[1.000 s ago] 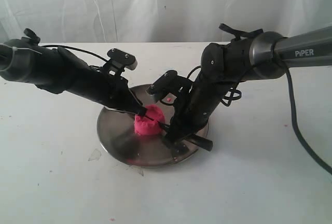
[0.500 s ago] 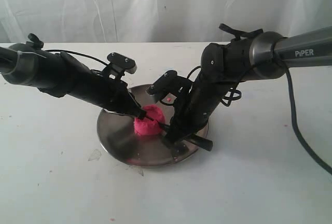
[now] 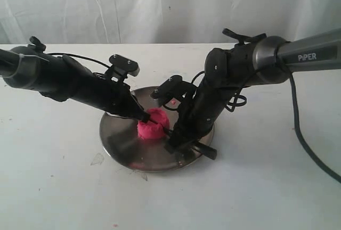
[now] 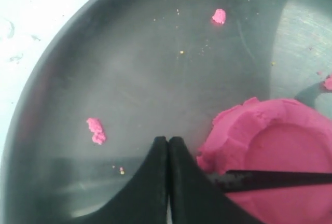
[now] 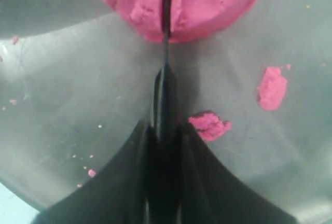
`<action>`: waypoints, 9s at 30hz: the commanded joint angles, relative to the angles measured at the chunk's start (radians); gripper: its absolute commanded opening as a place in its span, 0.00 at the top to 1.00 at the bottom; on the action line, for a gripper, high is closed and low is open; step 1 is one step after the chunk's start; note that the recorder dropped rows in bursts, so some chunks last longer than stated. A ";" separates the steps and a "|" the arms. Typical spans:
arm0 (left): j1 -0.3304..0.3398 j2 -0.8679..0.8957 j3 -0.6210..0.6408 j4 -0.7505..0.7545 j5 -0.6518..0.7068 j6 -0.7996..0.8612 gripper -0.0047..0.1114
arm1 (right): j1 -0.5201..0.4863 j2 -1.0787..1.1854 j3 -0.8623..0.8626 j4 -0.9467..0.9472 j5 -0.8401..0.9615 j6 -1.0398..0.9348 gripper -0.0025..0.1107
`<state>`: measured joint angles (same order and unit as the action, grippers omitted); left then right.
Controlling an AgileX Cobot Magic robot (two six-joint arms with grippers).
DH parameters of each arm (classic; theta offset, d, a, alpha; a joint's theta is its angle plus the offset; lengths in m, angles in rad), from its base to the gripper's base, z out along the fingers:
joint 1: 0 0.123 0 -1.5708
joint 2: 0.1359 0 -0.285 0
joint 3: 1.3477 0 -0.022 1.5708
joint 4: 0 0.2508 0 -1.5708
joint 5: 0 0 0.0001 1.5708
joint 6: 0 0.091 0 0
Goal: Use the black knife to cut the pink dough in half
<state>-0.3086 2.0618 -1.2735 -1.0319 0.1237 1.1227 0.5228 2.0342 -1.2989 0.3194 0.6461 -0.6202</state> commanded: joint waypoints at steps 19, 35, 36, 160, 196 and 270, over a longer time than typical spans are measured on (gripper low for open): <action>-0.003 -0.199 0.010 0.022 0.054 0.003 0.96 | -0.002 0.005 -0.002 -0.001 -0.021 0.034 0.98; 0.146 -0.775 0.505 0.108 0.334 -0.182 0.96 | -0.002 0.005 -0.002 -0.001 -0.015 0.033 0.98; 0.146 -0.775 0.525 0.103 0.309 -0.182 0.96 | -0.002 0.005 -0.002 -0.001 -0.015 0.033 0.98; 0.146 -0.775 0.563 -0.183 0.088 -0.182 0.96 | -0.075 -0.005 -0.101 -0.126 -0.052 0.369 0.98; 0.146 -0.775 0.563 -0.187 0.088 -0.182 0.96 | -0.075 0.083 -0.135 -0.051 -0.048 0.238 0.62; 0.094 -2.015 0.993 -0.713 -0.841 0.793 0.96 | -0.383 -2.007 0.923 -0.133 -0.270 0.358 0.98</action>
<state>-0.2080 0.0531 -0.2836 -1.7254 -0.7089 1.9135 0.1393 0.0718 -0.3860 0.1974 0.3388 -0.2563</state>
